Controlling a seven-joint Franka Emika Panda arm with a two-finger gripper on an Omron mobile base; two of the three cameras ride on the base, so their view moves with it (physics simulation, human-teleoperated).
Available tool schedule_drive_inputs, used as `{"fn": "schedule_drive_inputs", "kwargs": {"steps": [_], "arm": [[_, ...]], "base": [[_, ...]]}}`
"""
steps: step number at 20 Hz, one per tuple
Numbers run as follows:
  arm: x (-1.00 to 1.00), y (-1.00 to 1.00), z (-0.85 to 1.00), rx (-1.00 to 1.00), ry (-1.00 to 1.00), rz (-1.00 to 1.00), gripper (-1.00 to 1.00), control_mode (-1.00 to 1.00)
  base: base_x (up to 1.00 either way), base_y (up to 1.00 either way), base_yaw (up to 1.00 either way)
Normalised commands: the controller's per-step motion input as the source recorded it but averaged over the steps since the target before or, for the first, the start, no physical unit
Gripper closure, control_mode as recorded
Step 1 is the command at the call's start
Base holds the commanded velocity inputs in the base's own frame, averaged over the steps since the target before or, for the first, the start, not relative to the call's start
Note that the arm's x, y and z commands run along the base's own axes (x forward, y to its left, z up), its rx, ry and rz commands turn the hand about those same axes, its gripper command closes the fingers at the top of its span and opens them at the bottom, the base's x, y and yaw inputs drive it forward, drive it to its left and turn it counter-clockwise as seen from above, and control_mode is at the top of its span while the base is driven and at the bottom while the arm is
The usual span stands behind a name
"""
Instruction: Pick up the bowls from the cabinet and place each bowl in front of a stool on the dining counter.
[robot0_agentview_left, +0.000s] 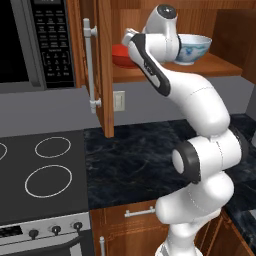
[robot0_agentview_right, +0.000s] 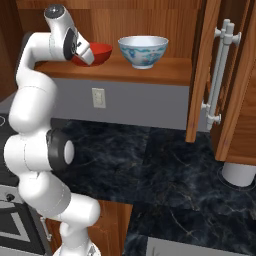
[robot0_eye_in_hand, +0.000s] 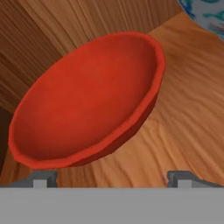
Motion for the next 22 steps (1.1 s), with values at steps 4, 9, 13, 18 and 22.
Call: {"fn": "schedule_drive_inputs", "kwargs": {"steps": [4,9,13,18,22], "arm": [[0.21,0.04,-0.04,0.0,0.0,0.0,-1.0,-1.0],[0.17,0.0,-0.03,0.0,0.0,0.0,-1.0,-1.0],[0.11,0.0,-0.11,0.0,0.0,0.0,-1.0,-1.0],[0.04,0.0,-0.15,0.0,-0.01,-0.01,-1.0,-1.0],[0.16,0.0,-0.04,0.0,-0.02,-0.03,-1.0,-1.0]], "base": [[0.0,0.0,0.0],[0.0,0.0,0.0],[0.0,0.0,0.0],[0.0,0.0,0.0],[0.0,0.0,0.0]]}}
